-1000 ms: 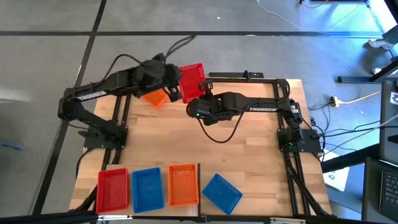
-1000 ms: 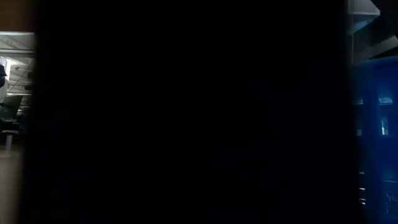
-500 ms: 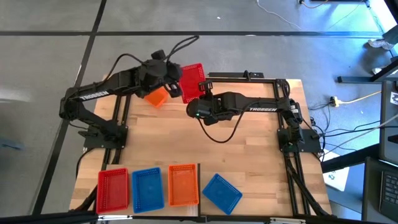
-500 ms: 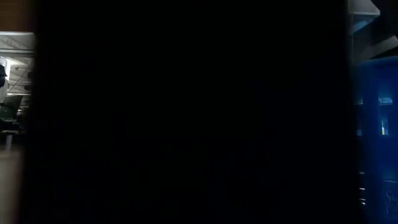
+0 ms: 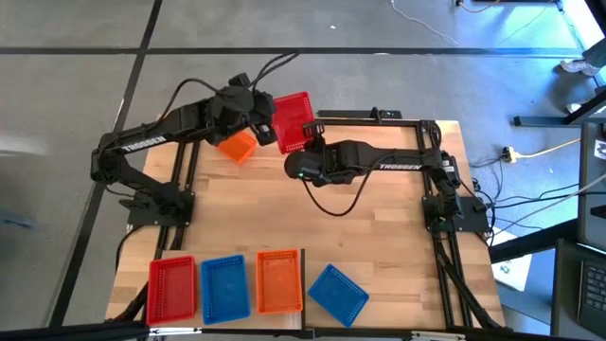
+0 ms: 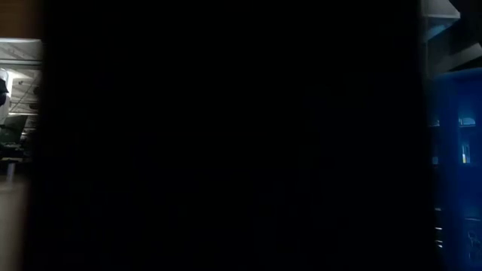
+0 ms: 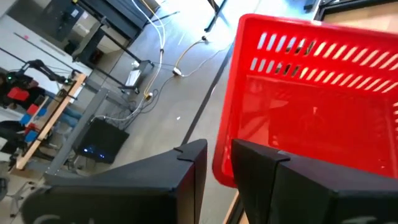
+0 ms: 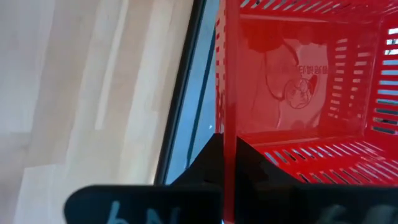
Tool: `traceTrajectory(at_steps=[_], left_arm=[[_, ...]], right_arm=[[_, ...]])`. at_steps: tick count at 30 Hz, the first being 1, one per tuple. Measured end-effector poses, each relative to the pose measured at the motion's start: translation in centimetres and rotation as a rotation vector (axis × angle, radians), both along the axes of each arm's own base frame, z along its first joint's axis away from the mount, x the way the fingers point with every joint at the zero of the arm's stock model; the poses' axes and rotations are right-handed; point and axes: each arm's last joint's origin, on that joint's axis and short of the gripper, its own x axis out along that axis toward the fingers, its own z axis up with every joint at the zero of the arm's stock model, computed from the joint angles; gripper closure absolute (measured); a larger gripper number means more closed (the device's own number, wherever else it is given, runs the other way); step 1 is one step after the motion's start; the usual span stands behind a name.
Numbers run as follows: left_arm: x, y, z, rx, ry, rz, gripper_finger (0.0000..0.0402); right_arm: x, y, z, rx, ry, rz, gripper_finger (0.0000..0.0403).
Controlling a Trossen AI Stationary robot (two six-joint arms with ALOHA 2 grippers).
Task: Stack baskets on shelf by color
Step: Stack the red bin on top of the other red bin on the shelf
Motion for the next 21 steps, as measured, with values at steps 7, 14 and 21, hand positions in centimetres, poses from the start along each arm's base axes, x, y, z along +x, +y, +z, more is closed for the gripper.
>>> traceTrajectory(at_steps=[7,14,21], left_arm=[[0.0,0.0,0.0,-0.001,-0.001,-0.004,0.0335],[0.0,0.0,-0.1,-0.006,0.014,-0.006,0.0348],[0.3,0.0,-0.5,-0.011,0.037,-0.007,0.0395]], right_arm=[[0.1,1.2,0.1,-0.032,0.006,0.034,0.0403],[0.1,1.6,0.1,-0.036,0.005,0.041,0.0403],[0.0,1.6,-0.1,-0.039,0.023,0.043,0.0403]])
